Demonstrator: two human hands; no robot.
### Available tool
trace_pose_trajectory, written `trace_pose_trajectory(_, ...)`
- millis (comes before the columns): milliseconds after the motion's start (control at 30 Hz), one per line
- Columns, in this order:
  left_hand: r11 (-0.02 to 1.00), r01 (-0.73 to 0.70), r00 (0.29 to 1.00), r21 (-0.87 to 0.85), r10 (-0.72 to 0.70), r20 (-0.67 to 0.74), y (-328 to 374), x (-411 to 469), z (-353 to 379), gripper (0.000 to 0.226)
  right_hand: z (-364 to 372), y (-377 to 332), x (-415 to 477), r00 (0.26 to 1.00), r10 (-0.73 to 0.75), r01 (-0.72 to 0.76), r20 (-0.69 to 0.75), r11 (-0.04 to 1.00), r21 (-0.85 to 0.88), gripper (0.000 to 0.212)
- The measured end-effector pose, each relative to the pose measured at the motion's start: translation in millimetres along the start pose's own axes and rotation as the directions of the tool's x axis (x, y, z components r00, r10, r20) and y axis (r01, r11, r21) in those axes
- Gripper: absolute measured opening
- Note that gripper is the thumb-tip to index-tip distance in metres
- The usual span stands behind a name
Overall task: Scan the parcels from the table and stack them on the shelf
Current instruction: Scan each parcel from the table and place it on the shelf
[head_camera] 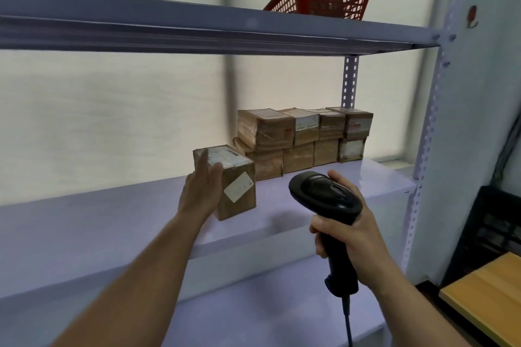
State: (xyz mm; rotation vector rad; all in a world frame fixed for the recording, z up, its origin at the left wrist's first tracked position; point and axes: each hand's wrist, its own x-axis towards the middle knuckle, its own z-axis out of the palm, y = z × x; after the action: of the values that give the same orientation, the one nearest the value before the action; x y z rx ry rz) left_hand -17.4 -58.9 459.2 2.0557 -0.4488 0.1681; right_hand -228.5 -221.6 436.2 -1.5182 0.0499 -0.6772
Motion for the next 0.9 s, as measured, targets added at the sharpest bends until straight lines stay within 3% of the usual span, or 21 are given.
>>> trace_pose_trajectory(100,0.996,-0.063,0.995,0.065,0.058,0.078,-10.7,8.7,3.7,0.079,5.2,7.7,8.4,1.000,0.008,-0.008,-0.005,1.000,-0.013,0.082)
trace_pose_trajectory(467,0.990,-0.021,1.000,0.142,0.022,-0.008,-26.4,72.8,23.2,0.067,0.2,21.0,34.6,0.999,0.029,-0.030,-0.041,0.999,-0.032,0.082)
trace_pose_trajectory(733,0.979,-0.008,1.000,0.202,0.009,-0.008,-22.7,85.9,34.4,0.074,-15.4,23.7,36.7,0.998,0.030,-0.032,-0.051,0.999,-0.031,0.082)
trace_pose_trajectory(900,0.983,0.060,0.998,0.171,-0.056,-0.030,-20.3,72.6,38.7,0.094,-31.7,25.4,26.6,0.998,0.028,-0.028,-0.048,1.000,-0.004,0.082)
